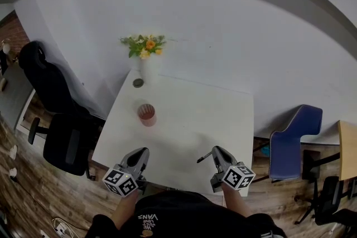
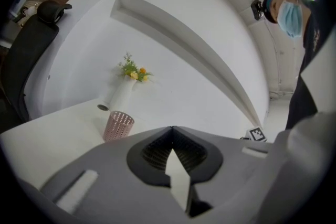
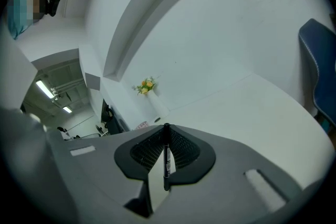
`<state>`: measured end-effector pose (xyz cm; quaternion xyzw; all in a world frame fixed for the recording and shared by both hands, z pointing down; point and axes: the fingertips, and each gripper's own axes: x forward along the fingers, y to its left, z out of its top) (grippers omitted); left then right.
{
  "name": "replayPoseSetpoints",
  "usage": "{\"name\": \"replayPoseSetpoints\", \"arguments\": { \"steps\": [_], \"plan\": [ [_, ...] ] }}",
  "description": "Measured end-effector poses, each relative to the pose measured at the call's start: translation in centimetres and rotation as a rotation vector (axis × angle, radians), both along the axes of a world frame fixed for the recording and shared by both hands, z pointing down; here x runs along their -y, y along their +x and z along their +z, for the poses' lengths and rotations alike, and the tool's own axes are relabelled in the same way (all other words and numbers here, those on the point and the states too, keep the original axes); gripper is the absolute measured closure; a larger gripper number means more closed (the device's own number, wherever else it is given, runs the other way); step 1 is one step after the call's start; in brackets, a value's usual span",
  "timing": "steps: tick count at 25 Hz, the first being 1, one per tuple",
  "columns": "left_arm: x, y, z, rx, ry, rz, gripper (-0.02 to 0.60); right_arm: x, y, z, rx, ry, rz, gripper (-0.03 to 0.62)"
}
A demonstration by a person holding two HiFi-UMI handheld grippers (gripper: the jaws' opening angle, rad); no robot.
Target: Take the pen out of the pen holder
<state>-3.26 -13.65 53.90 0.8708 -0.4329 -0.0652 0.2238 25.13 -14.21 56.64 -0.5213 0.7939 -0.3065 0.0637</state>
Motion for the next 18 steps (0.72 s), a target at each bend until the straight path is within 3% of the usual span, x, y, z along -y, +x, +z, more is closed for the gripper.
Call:
{"name": "replayPoseSetpoints", "arguments": {
  "steps": [18],
  "plan": [
    [-0.89, -0.52, 0.81, -0.007, -0.016, -0.029, 0.529, 0.3, -0.48, 0.61, 0.004, -0.018, -0.009, 0.563]
  ]
}}
